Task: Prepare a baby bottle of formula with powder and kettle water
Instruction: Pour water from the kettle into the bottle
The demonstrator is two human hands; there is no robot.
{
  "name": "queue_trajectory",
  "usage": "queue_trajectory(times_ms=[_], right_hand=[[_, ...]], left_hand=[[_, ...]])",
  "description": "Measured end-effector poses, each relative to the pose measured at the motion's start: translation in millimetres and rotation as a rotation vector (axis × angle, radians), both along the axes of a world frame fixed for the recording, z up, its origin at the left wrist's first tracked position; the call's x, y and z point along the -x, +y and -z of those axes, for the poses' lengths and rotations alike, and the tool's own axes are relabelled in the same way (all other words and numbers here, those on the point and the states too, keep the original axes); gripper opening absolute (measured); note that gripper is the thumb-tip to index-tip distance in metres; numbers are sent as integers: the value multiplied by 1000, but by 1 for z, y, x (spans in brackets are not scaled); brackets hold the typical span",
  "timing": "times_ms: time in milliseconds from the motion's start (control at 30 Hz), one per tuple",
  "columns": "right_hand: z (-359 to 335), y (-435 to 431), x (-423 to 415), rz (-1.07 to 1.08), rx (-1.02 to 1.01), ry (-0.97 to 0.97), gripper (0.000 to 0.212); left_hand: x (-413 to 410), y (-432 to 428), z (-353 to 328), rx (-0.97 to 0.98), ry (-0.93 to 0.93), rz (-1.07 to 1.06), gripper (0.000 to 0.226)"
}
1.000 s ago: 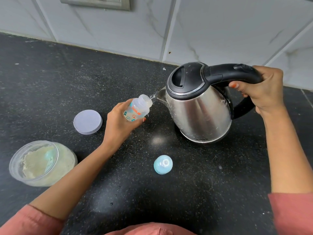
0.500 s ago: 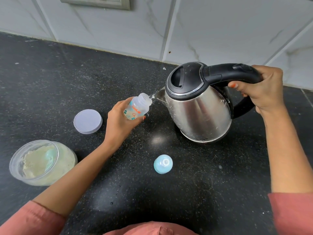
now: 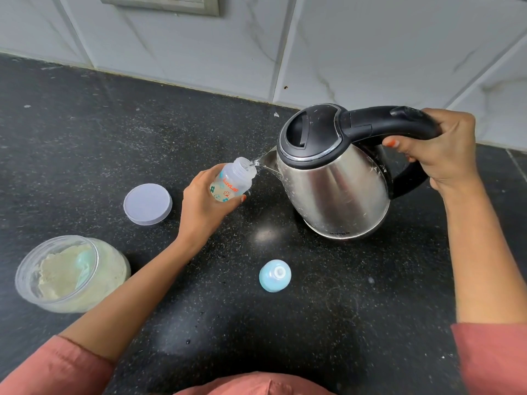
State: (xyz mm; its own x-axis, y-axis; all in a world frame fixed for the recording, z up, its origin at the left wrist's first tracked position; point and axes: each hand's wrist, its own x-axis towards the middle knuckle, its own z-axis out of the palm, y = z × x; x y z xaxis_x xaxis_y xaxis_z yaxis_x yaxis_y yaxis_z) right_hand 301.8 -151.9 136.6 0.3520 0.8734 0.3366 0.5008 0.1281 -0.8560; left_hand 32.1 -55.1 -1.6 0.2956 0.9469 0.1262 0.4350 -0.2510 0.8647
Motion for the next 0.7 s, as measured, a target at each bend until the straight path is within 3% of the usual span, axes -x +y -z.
queue_trajectory(times_ms=[200,700], right_hand=[[-2,1,2,-3,5,-15,28],[-2,2,3,-12,13,-25,28]], left_hand=[[-1,1,5,4,-10,4,59],[-3,0,10,9,-38,18,59]])
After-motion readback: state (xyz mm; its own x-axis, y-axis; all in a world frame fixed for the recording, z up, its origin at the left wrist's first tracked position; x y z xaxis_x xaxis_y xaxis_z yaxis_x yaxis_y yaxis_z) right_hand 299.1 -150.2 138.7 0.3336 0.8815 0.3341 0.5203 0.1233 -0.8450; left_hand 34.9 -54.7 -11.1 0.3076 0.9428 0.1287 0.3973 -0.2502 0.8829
